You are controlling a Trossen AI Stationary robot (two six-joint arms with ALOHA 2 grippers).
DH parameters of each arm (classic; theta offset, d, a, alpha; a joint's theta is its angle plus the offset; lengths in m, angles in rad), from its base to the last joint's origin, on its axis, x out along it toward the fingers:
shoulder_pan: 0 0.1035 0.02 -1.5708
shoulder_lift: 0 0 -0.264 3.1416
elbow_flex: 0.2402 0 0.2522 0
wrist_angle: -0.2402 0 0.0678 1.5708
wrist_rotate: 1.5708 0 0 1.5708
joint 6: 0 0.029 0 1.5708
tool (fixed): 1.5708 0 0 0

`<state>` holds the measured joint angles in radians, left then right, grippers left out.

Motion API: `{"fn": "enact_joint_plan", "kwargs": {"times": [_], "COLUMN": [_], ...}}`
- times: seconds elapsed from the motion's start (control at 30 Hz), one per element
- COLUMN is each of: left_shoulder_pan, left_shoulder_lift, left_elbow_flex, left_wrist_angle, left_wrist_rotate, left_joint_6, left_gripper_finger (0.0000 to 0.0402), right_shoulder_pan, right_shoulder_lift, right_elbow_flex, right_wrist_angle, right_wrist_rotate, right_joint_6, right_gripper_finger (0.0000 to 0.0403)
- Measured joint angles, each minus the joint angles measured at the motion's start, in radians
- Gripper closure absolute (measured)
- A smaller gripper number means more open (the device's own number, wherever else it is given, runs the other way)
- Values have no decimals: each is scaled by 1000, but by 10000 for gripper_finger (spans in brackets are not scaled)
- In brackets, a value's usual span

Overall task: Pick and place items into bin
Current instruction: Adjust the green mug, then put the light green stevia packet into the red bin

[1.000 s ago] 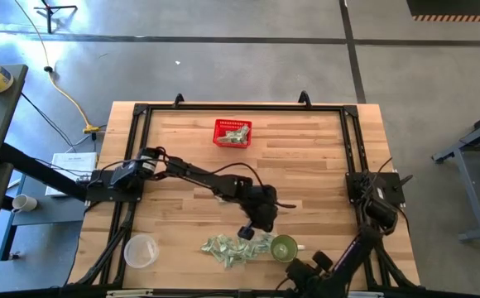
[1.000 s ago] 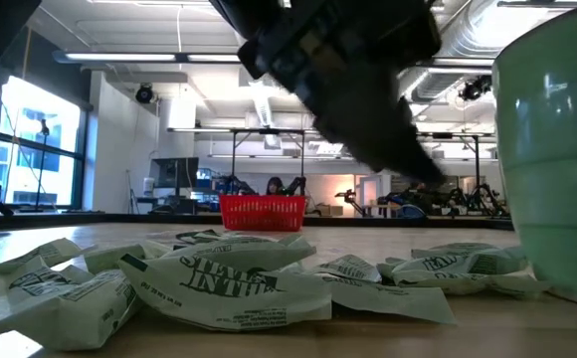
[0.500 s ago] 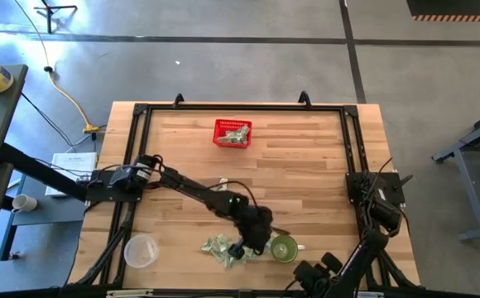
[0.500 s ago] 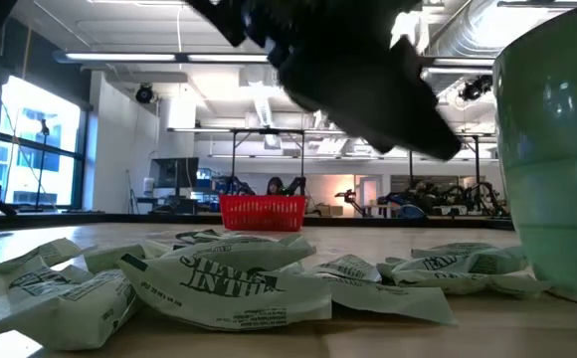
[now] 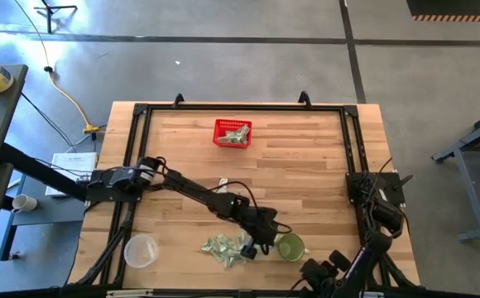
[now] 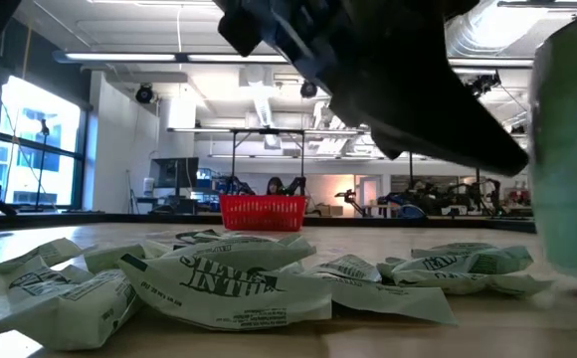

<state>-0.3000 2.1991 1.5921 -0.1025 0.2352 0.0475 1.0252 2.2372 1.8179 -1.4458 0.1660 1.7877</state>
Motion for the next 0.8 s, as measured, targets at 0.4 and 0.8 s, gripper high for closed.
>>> {"fn": "enact_joint_plan", "kwargs": {"times": [0.4, 0.8], "left_shoulder_pan": [11, 32], "left_shoulder_lift": [34, 51], "left_elbow_flex": [-2, 0], "left_wrist_angle": [38, 25], "left_wrist_rotate": [16, 12], "left_joint_6": [-18, -14], "left_gripper_finger": [348, 348], "right_shoulder_pan": [21, 25], "right_shoulder_lift": [0, 0], "right_elbow_flex": [-1, -1], "right_wrist_angle": [-57, -56], "right_wrist_rotate": [-50, -66], "right_joint_6": [32, 38], "right_gripper_finger": [300, 299]}}
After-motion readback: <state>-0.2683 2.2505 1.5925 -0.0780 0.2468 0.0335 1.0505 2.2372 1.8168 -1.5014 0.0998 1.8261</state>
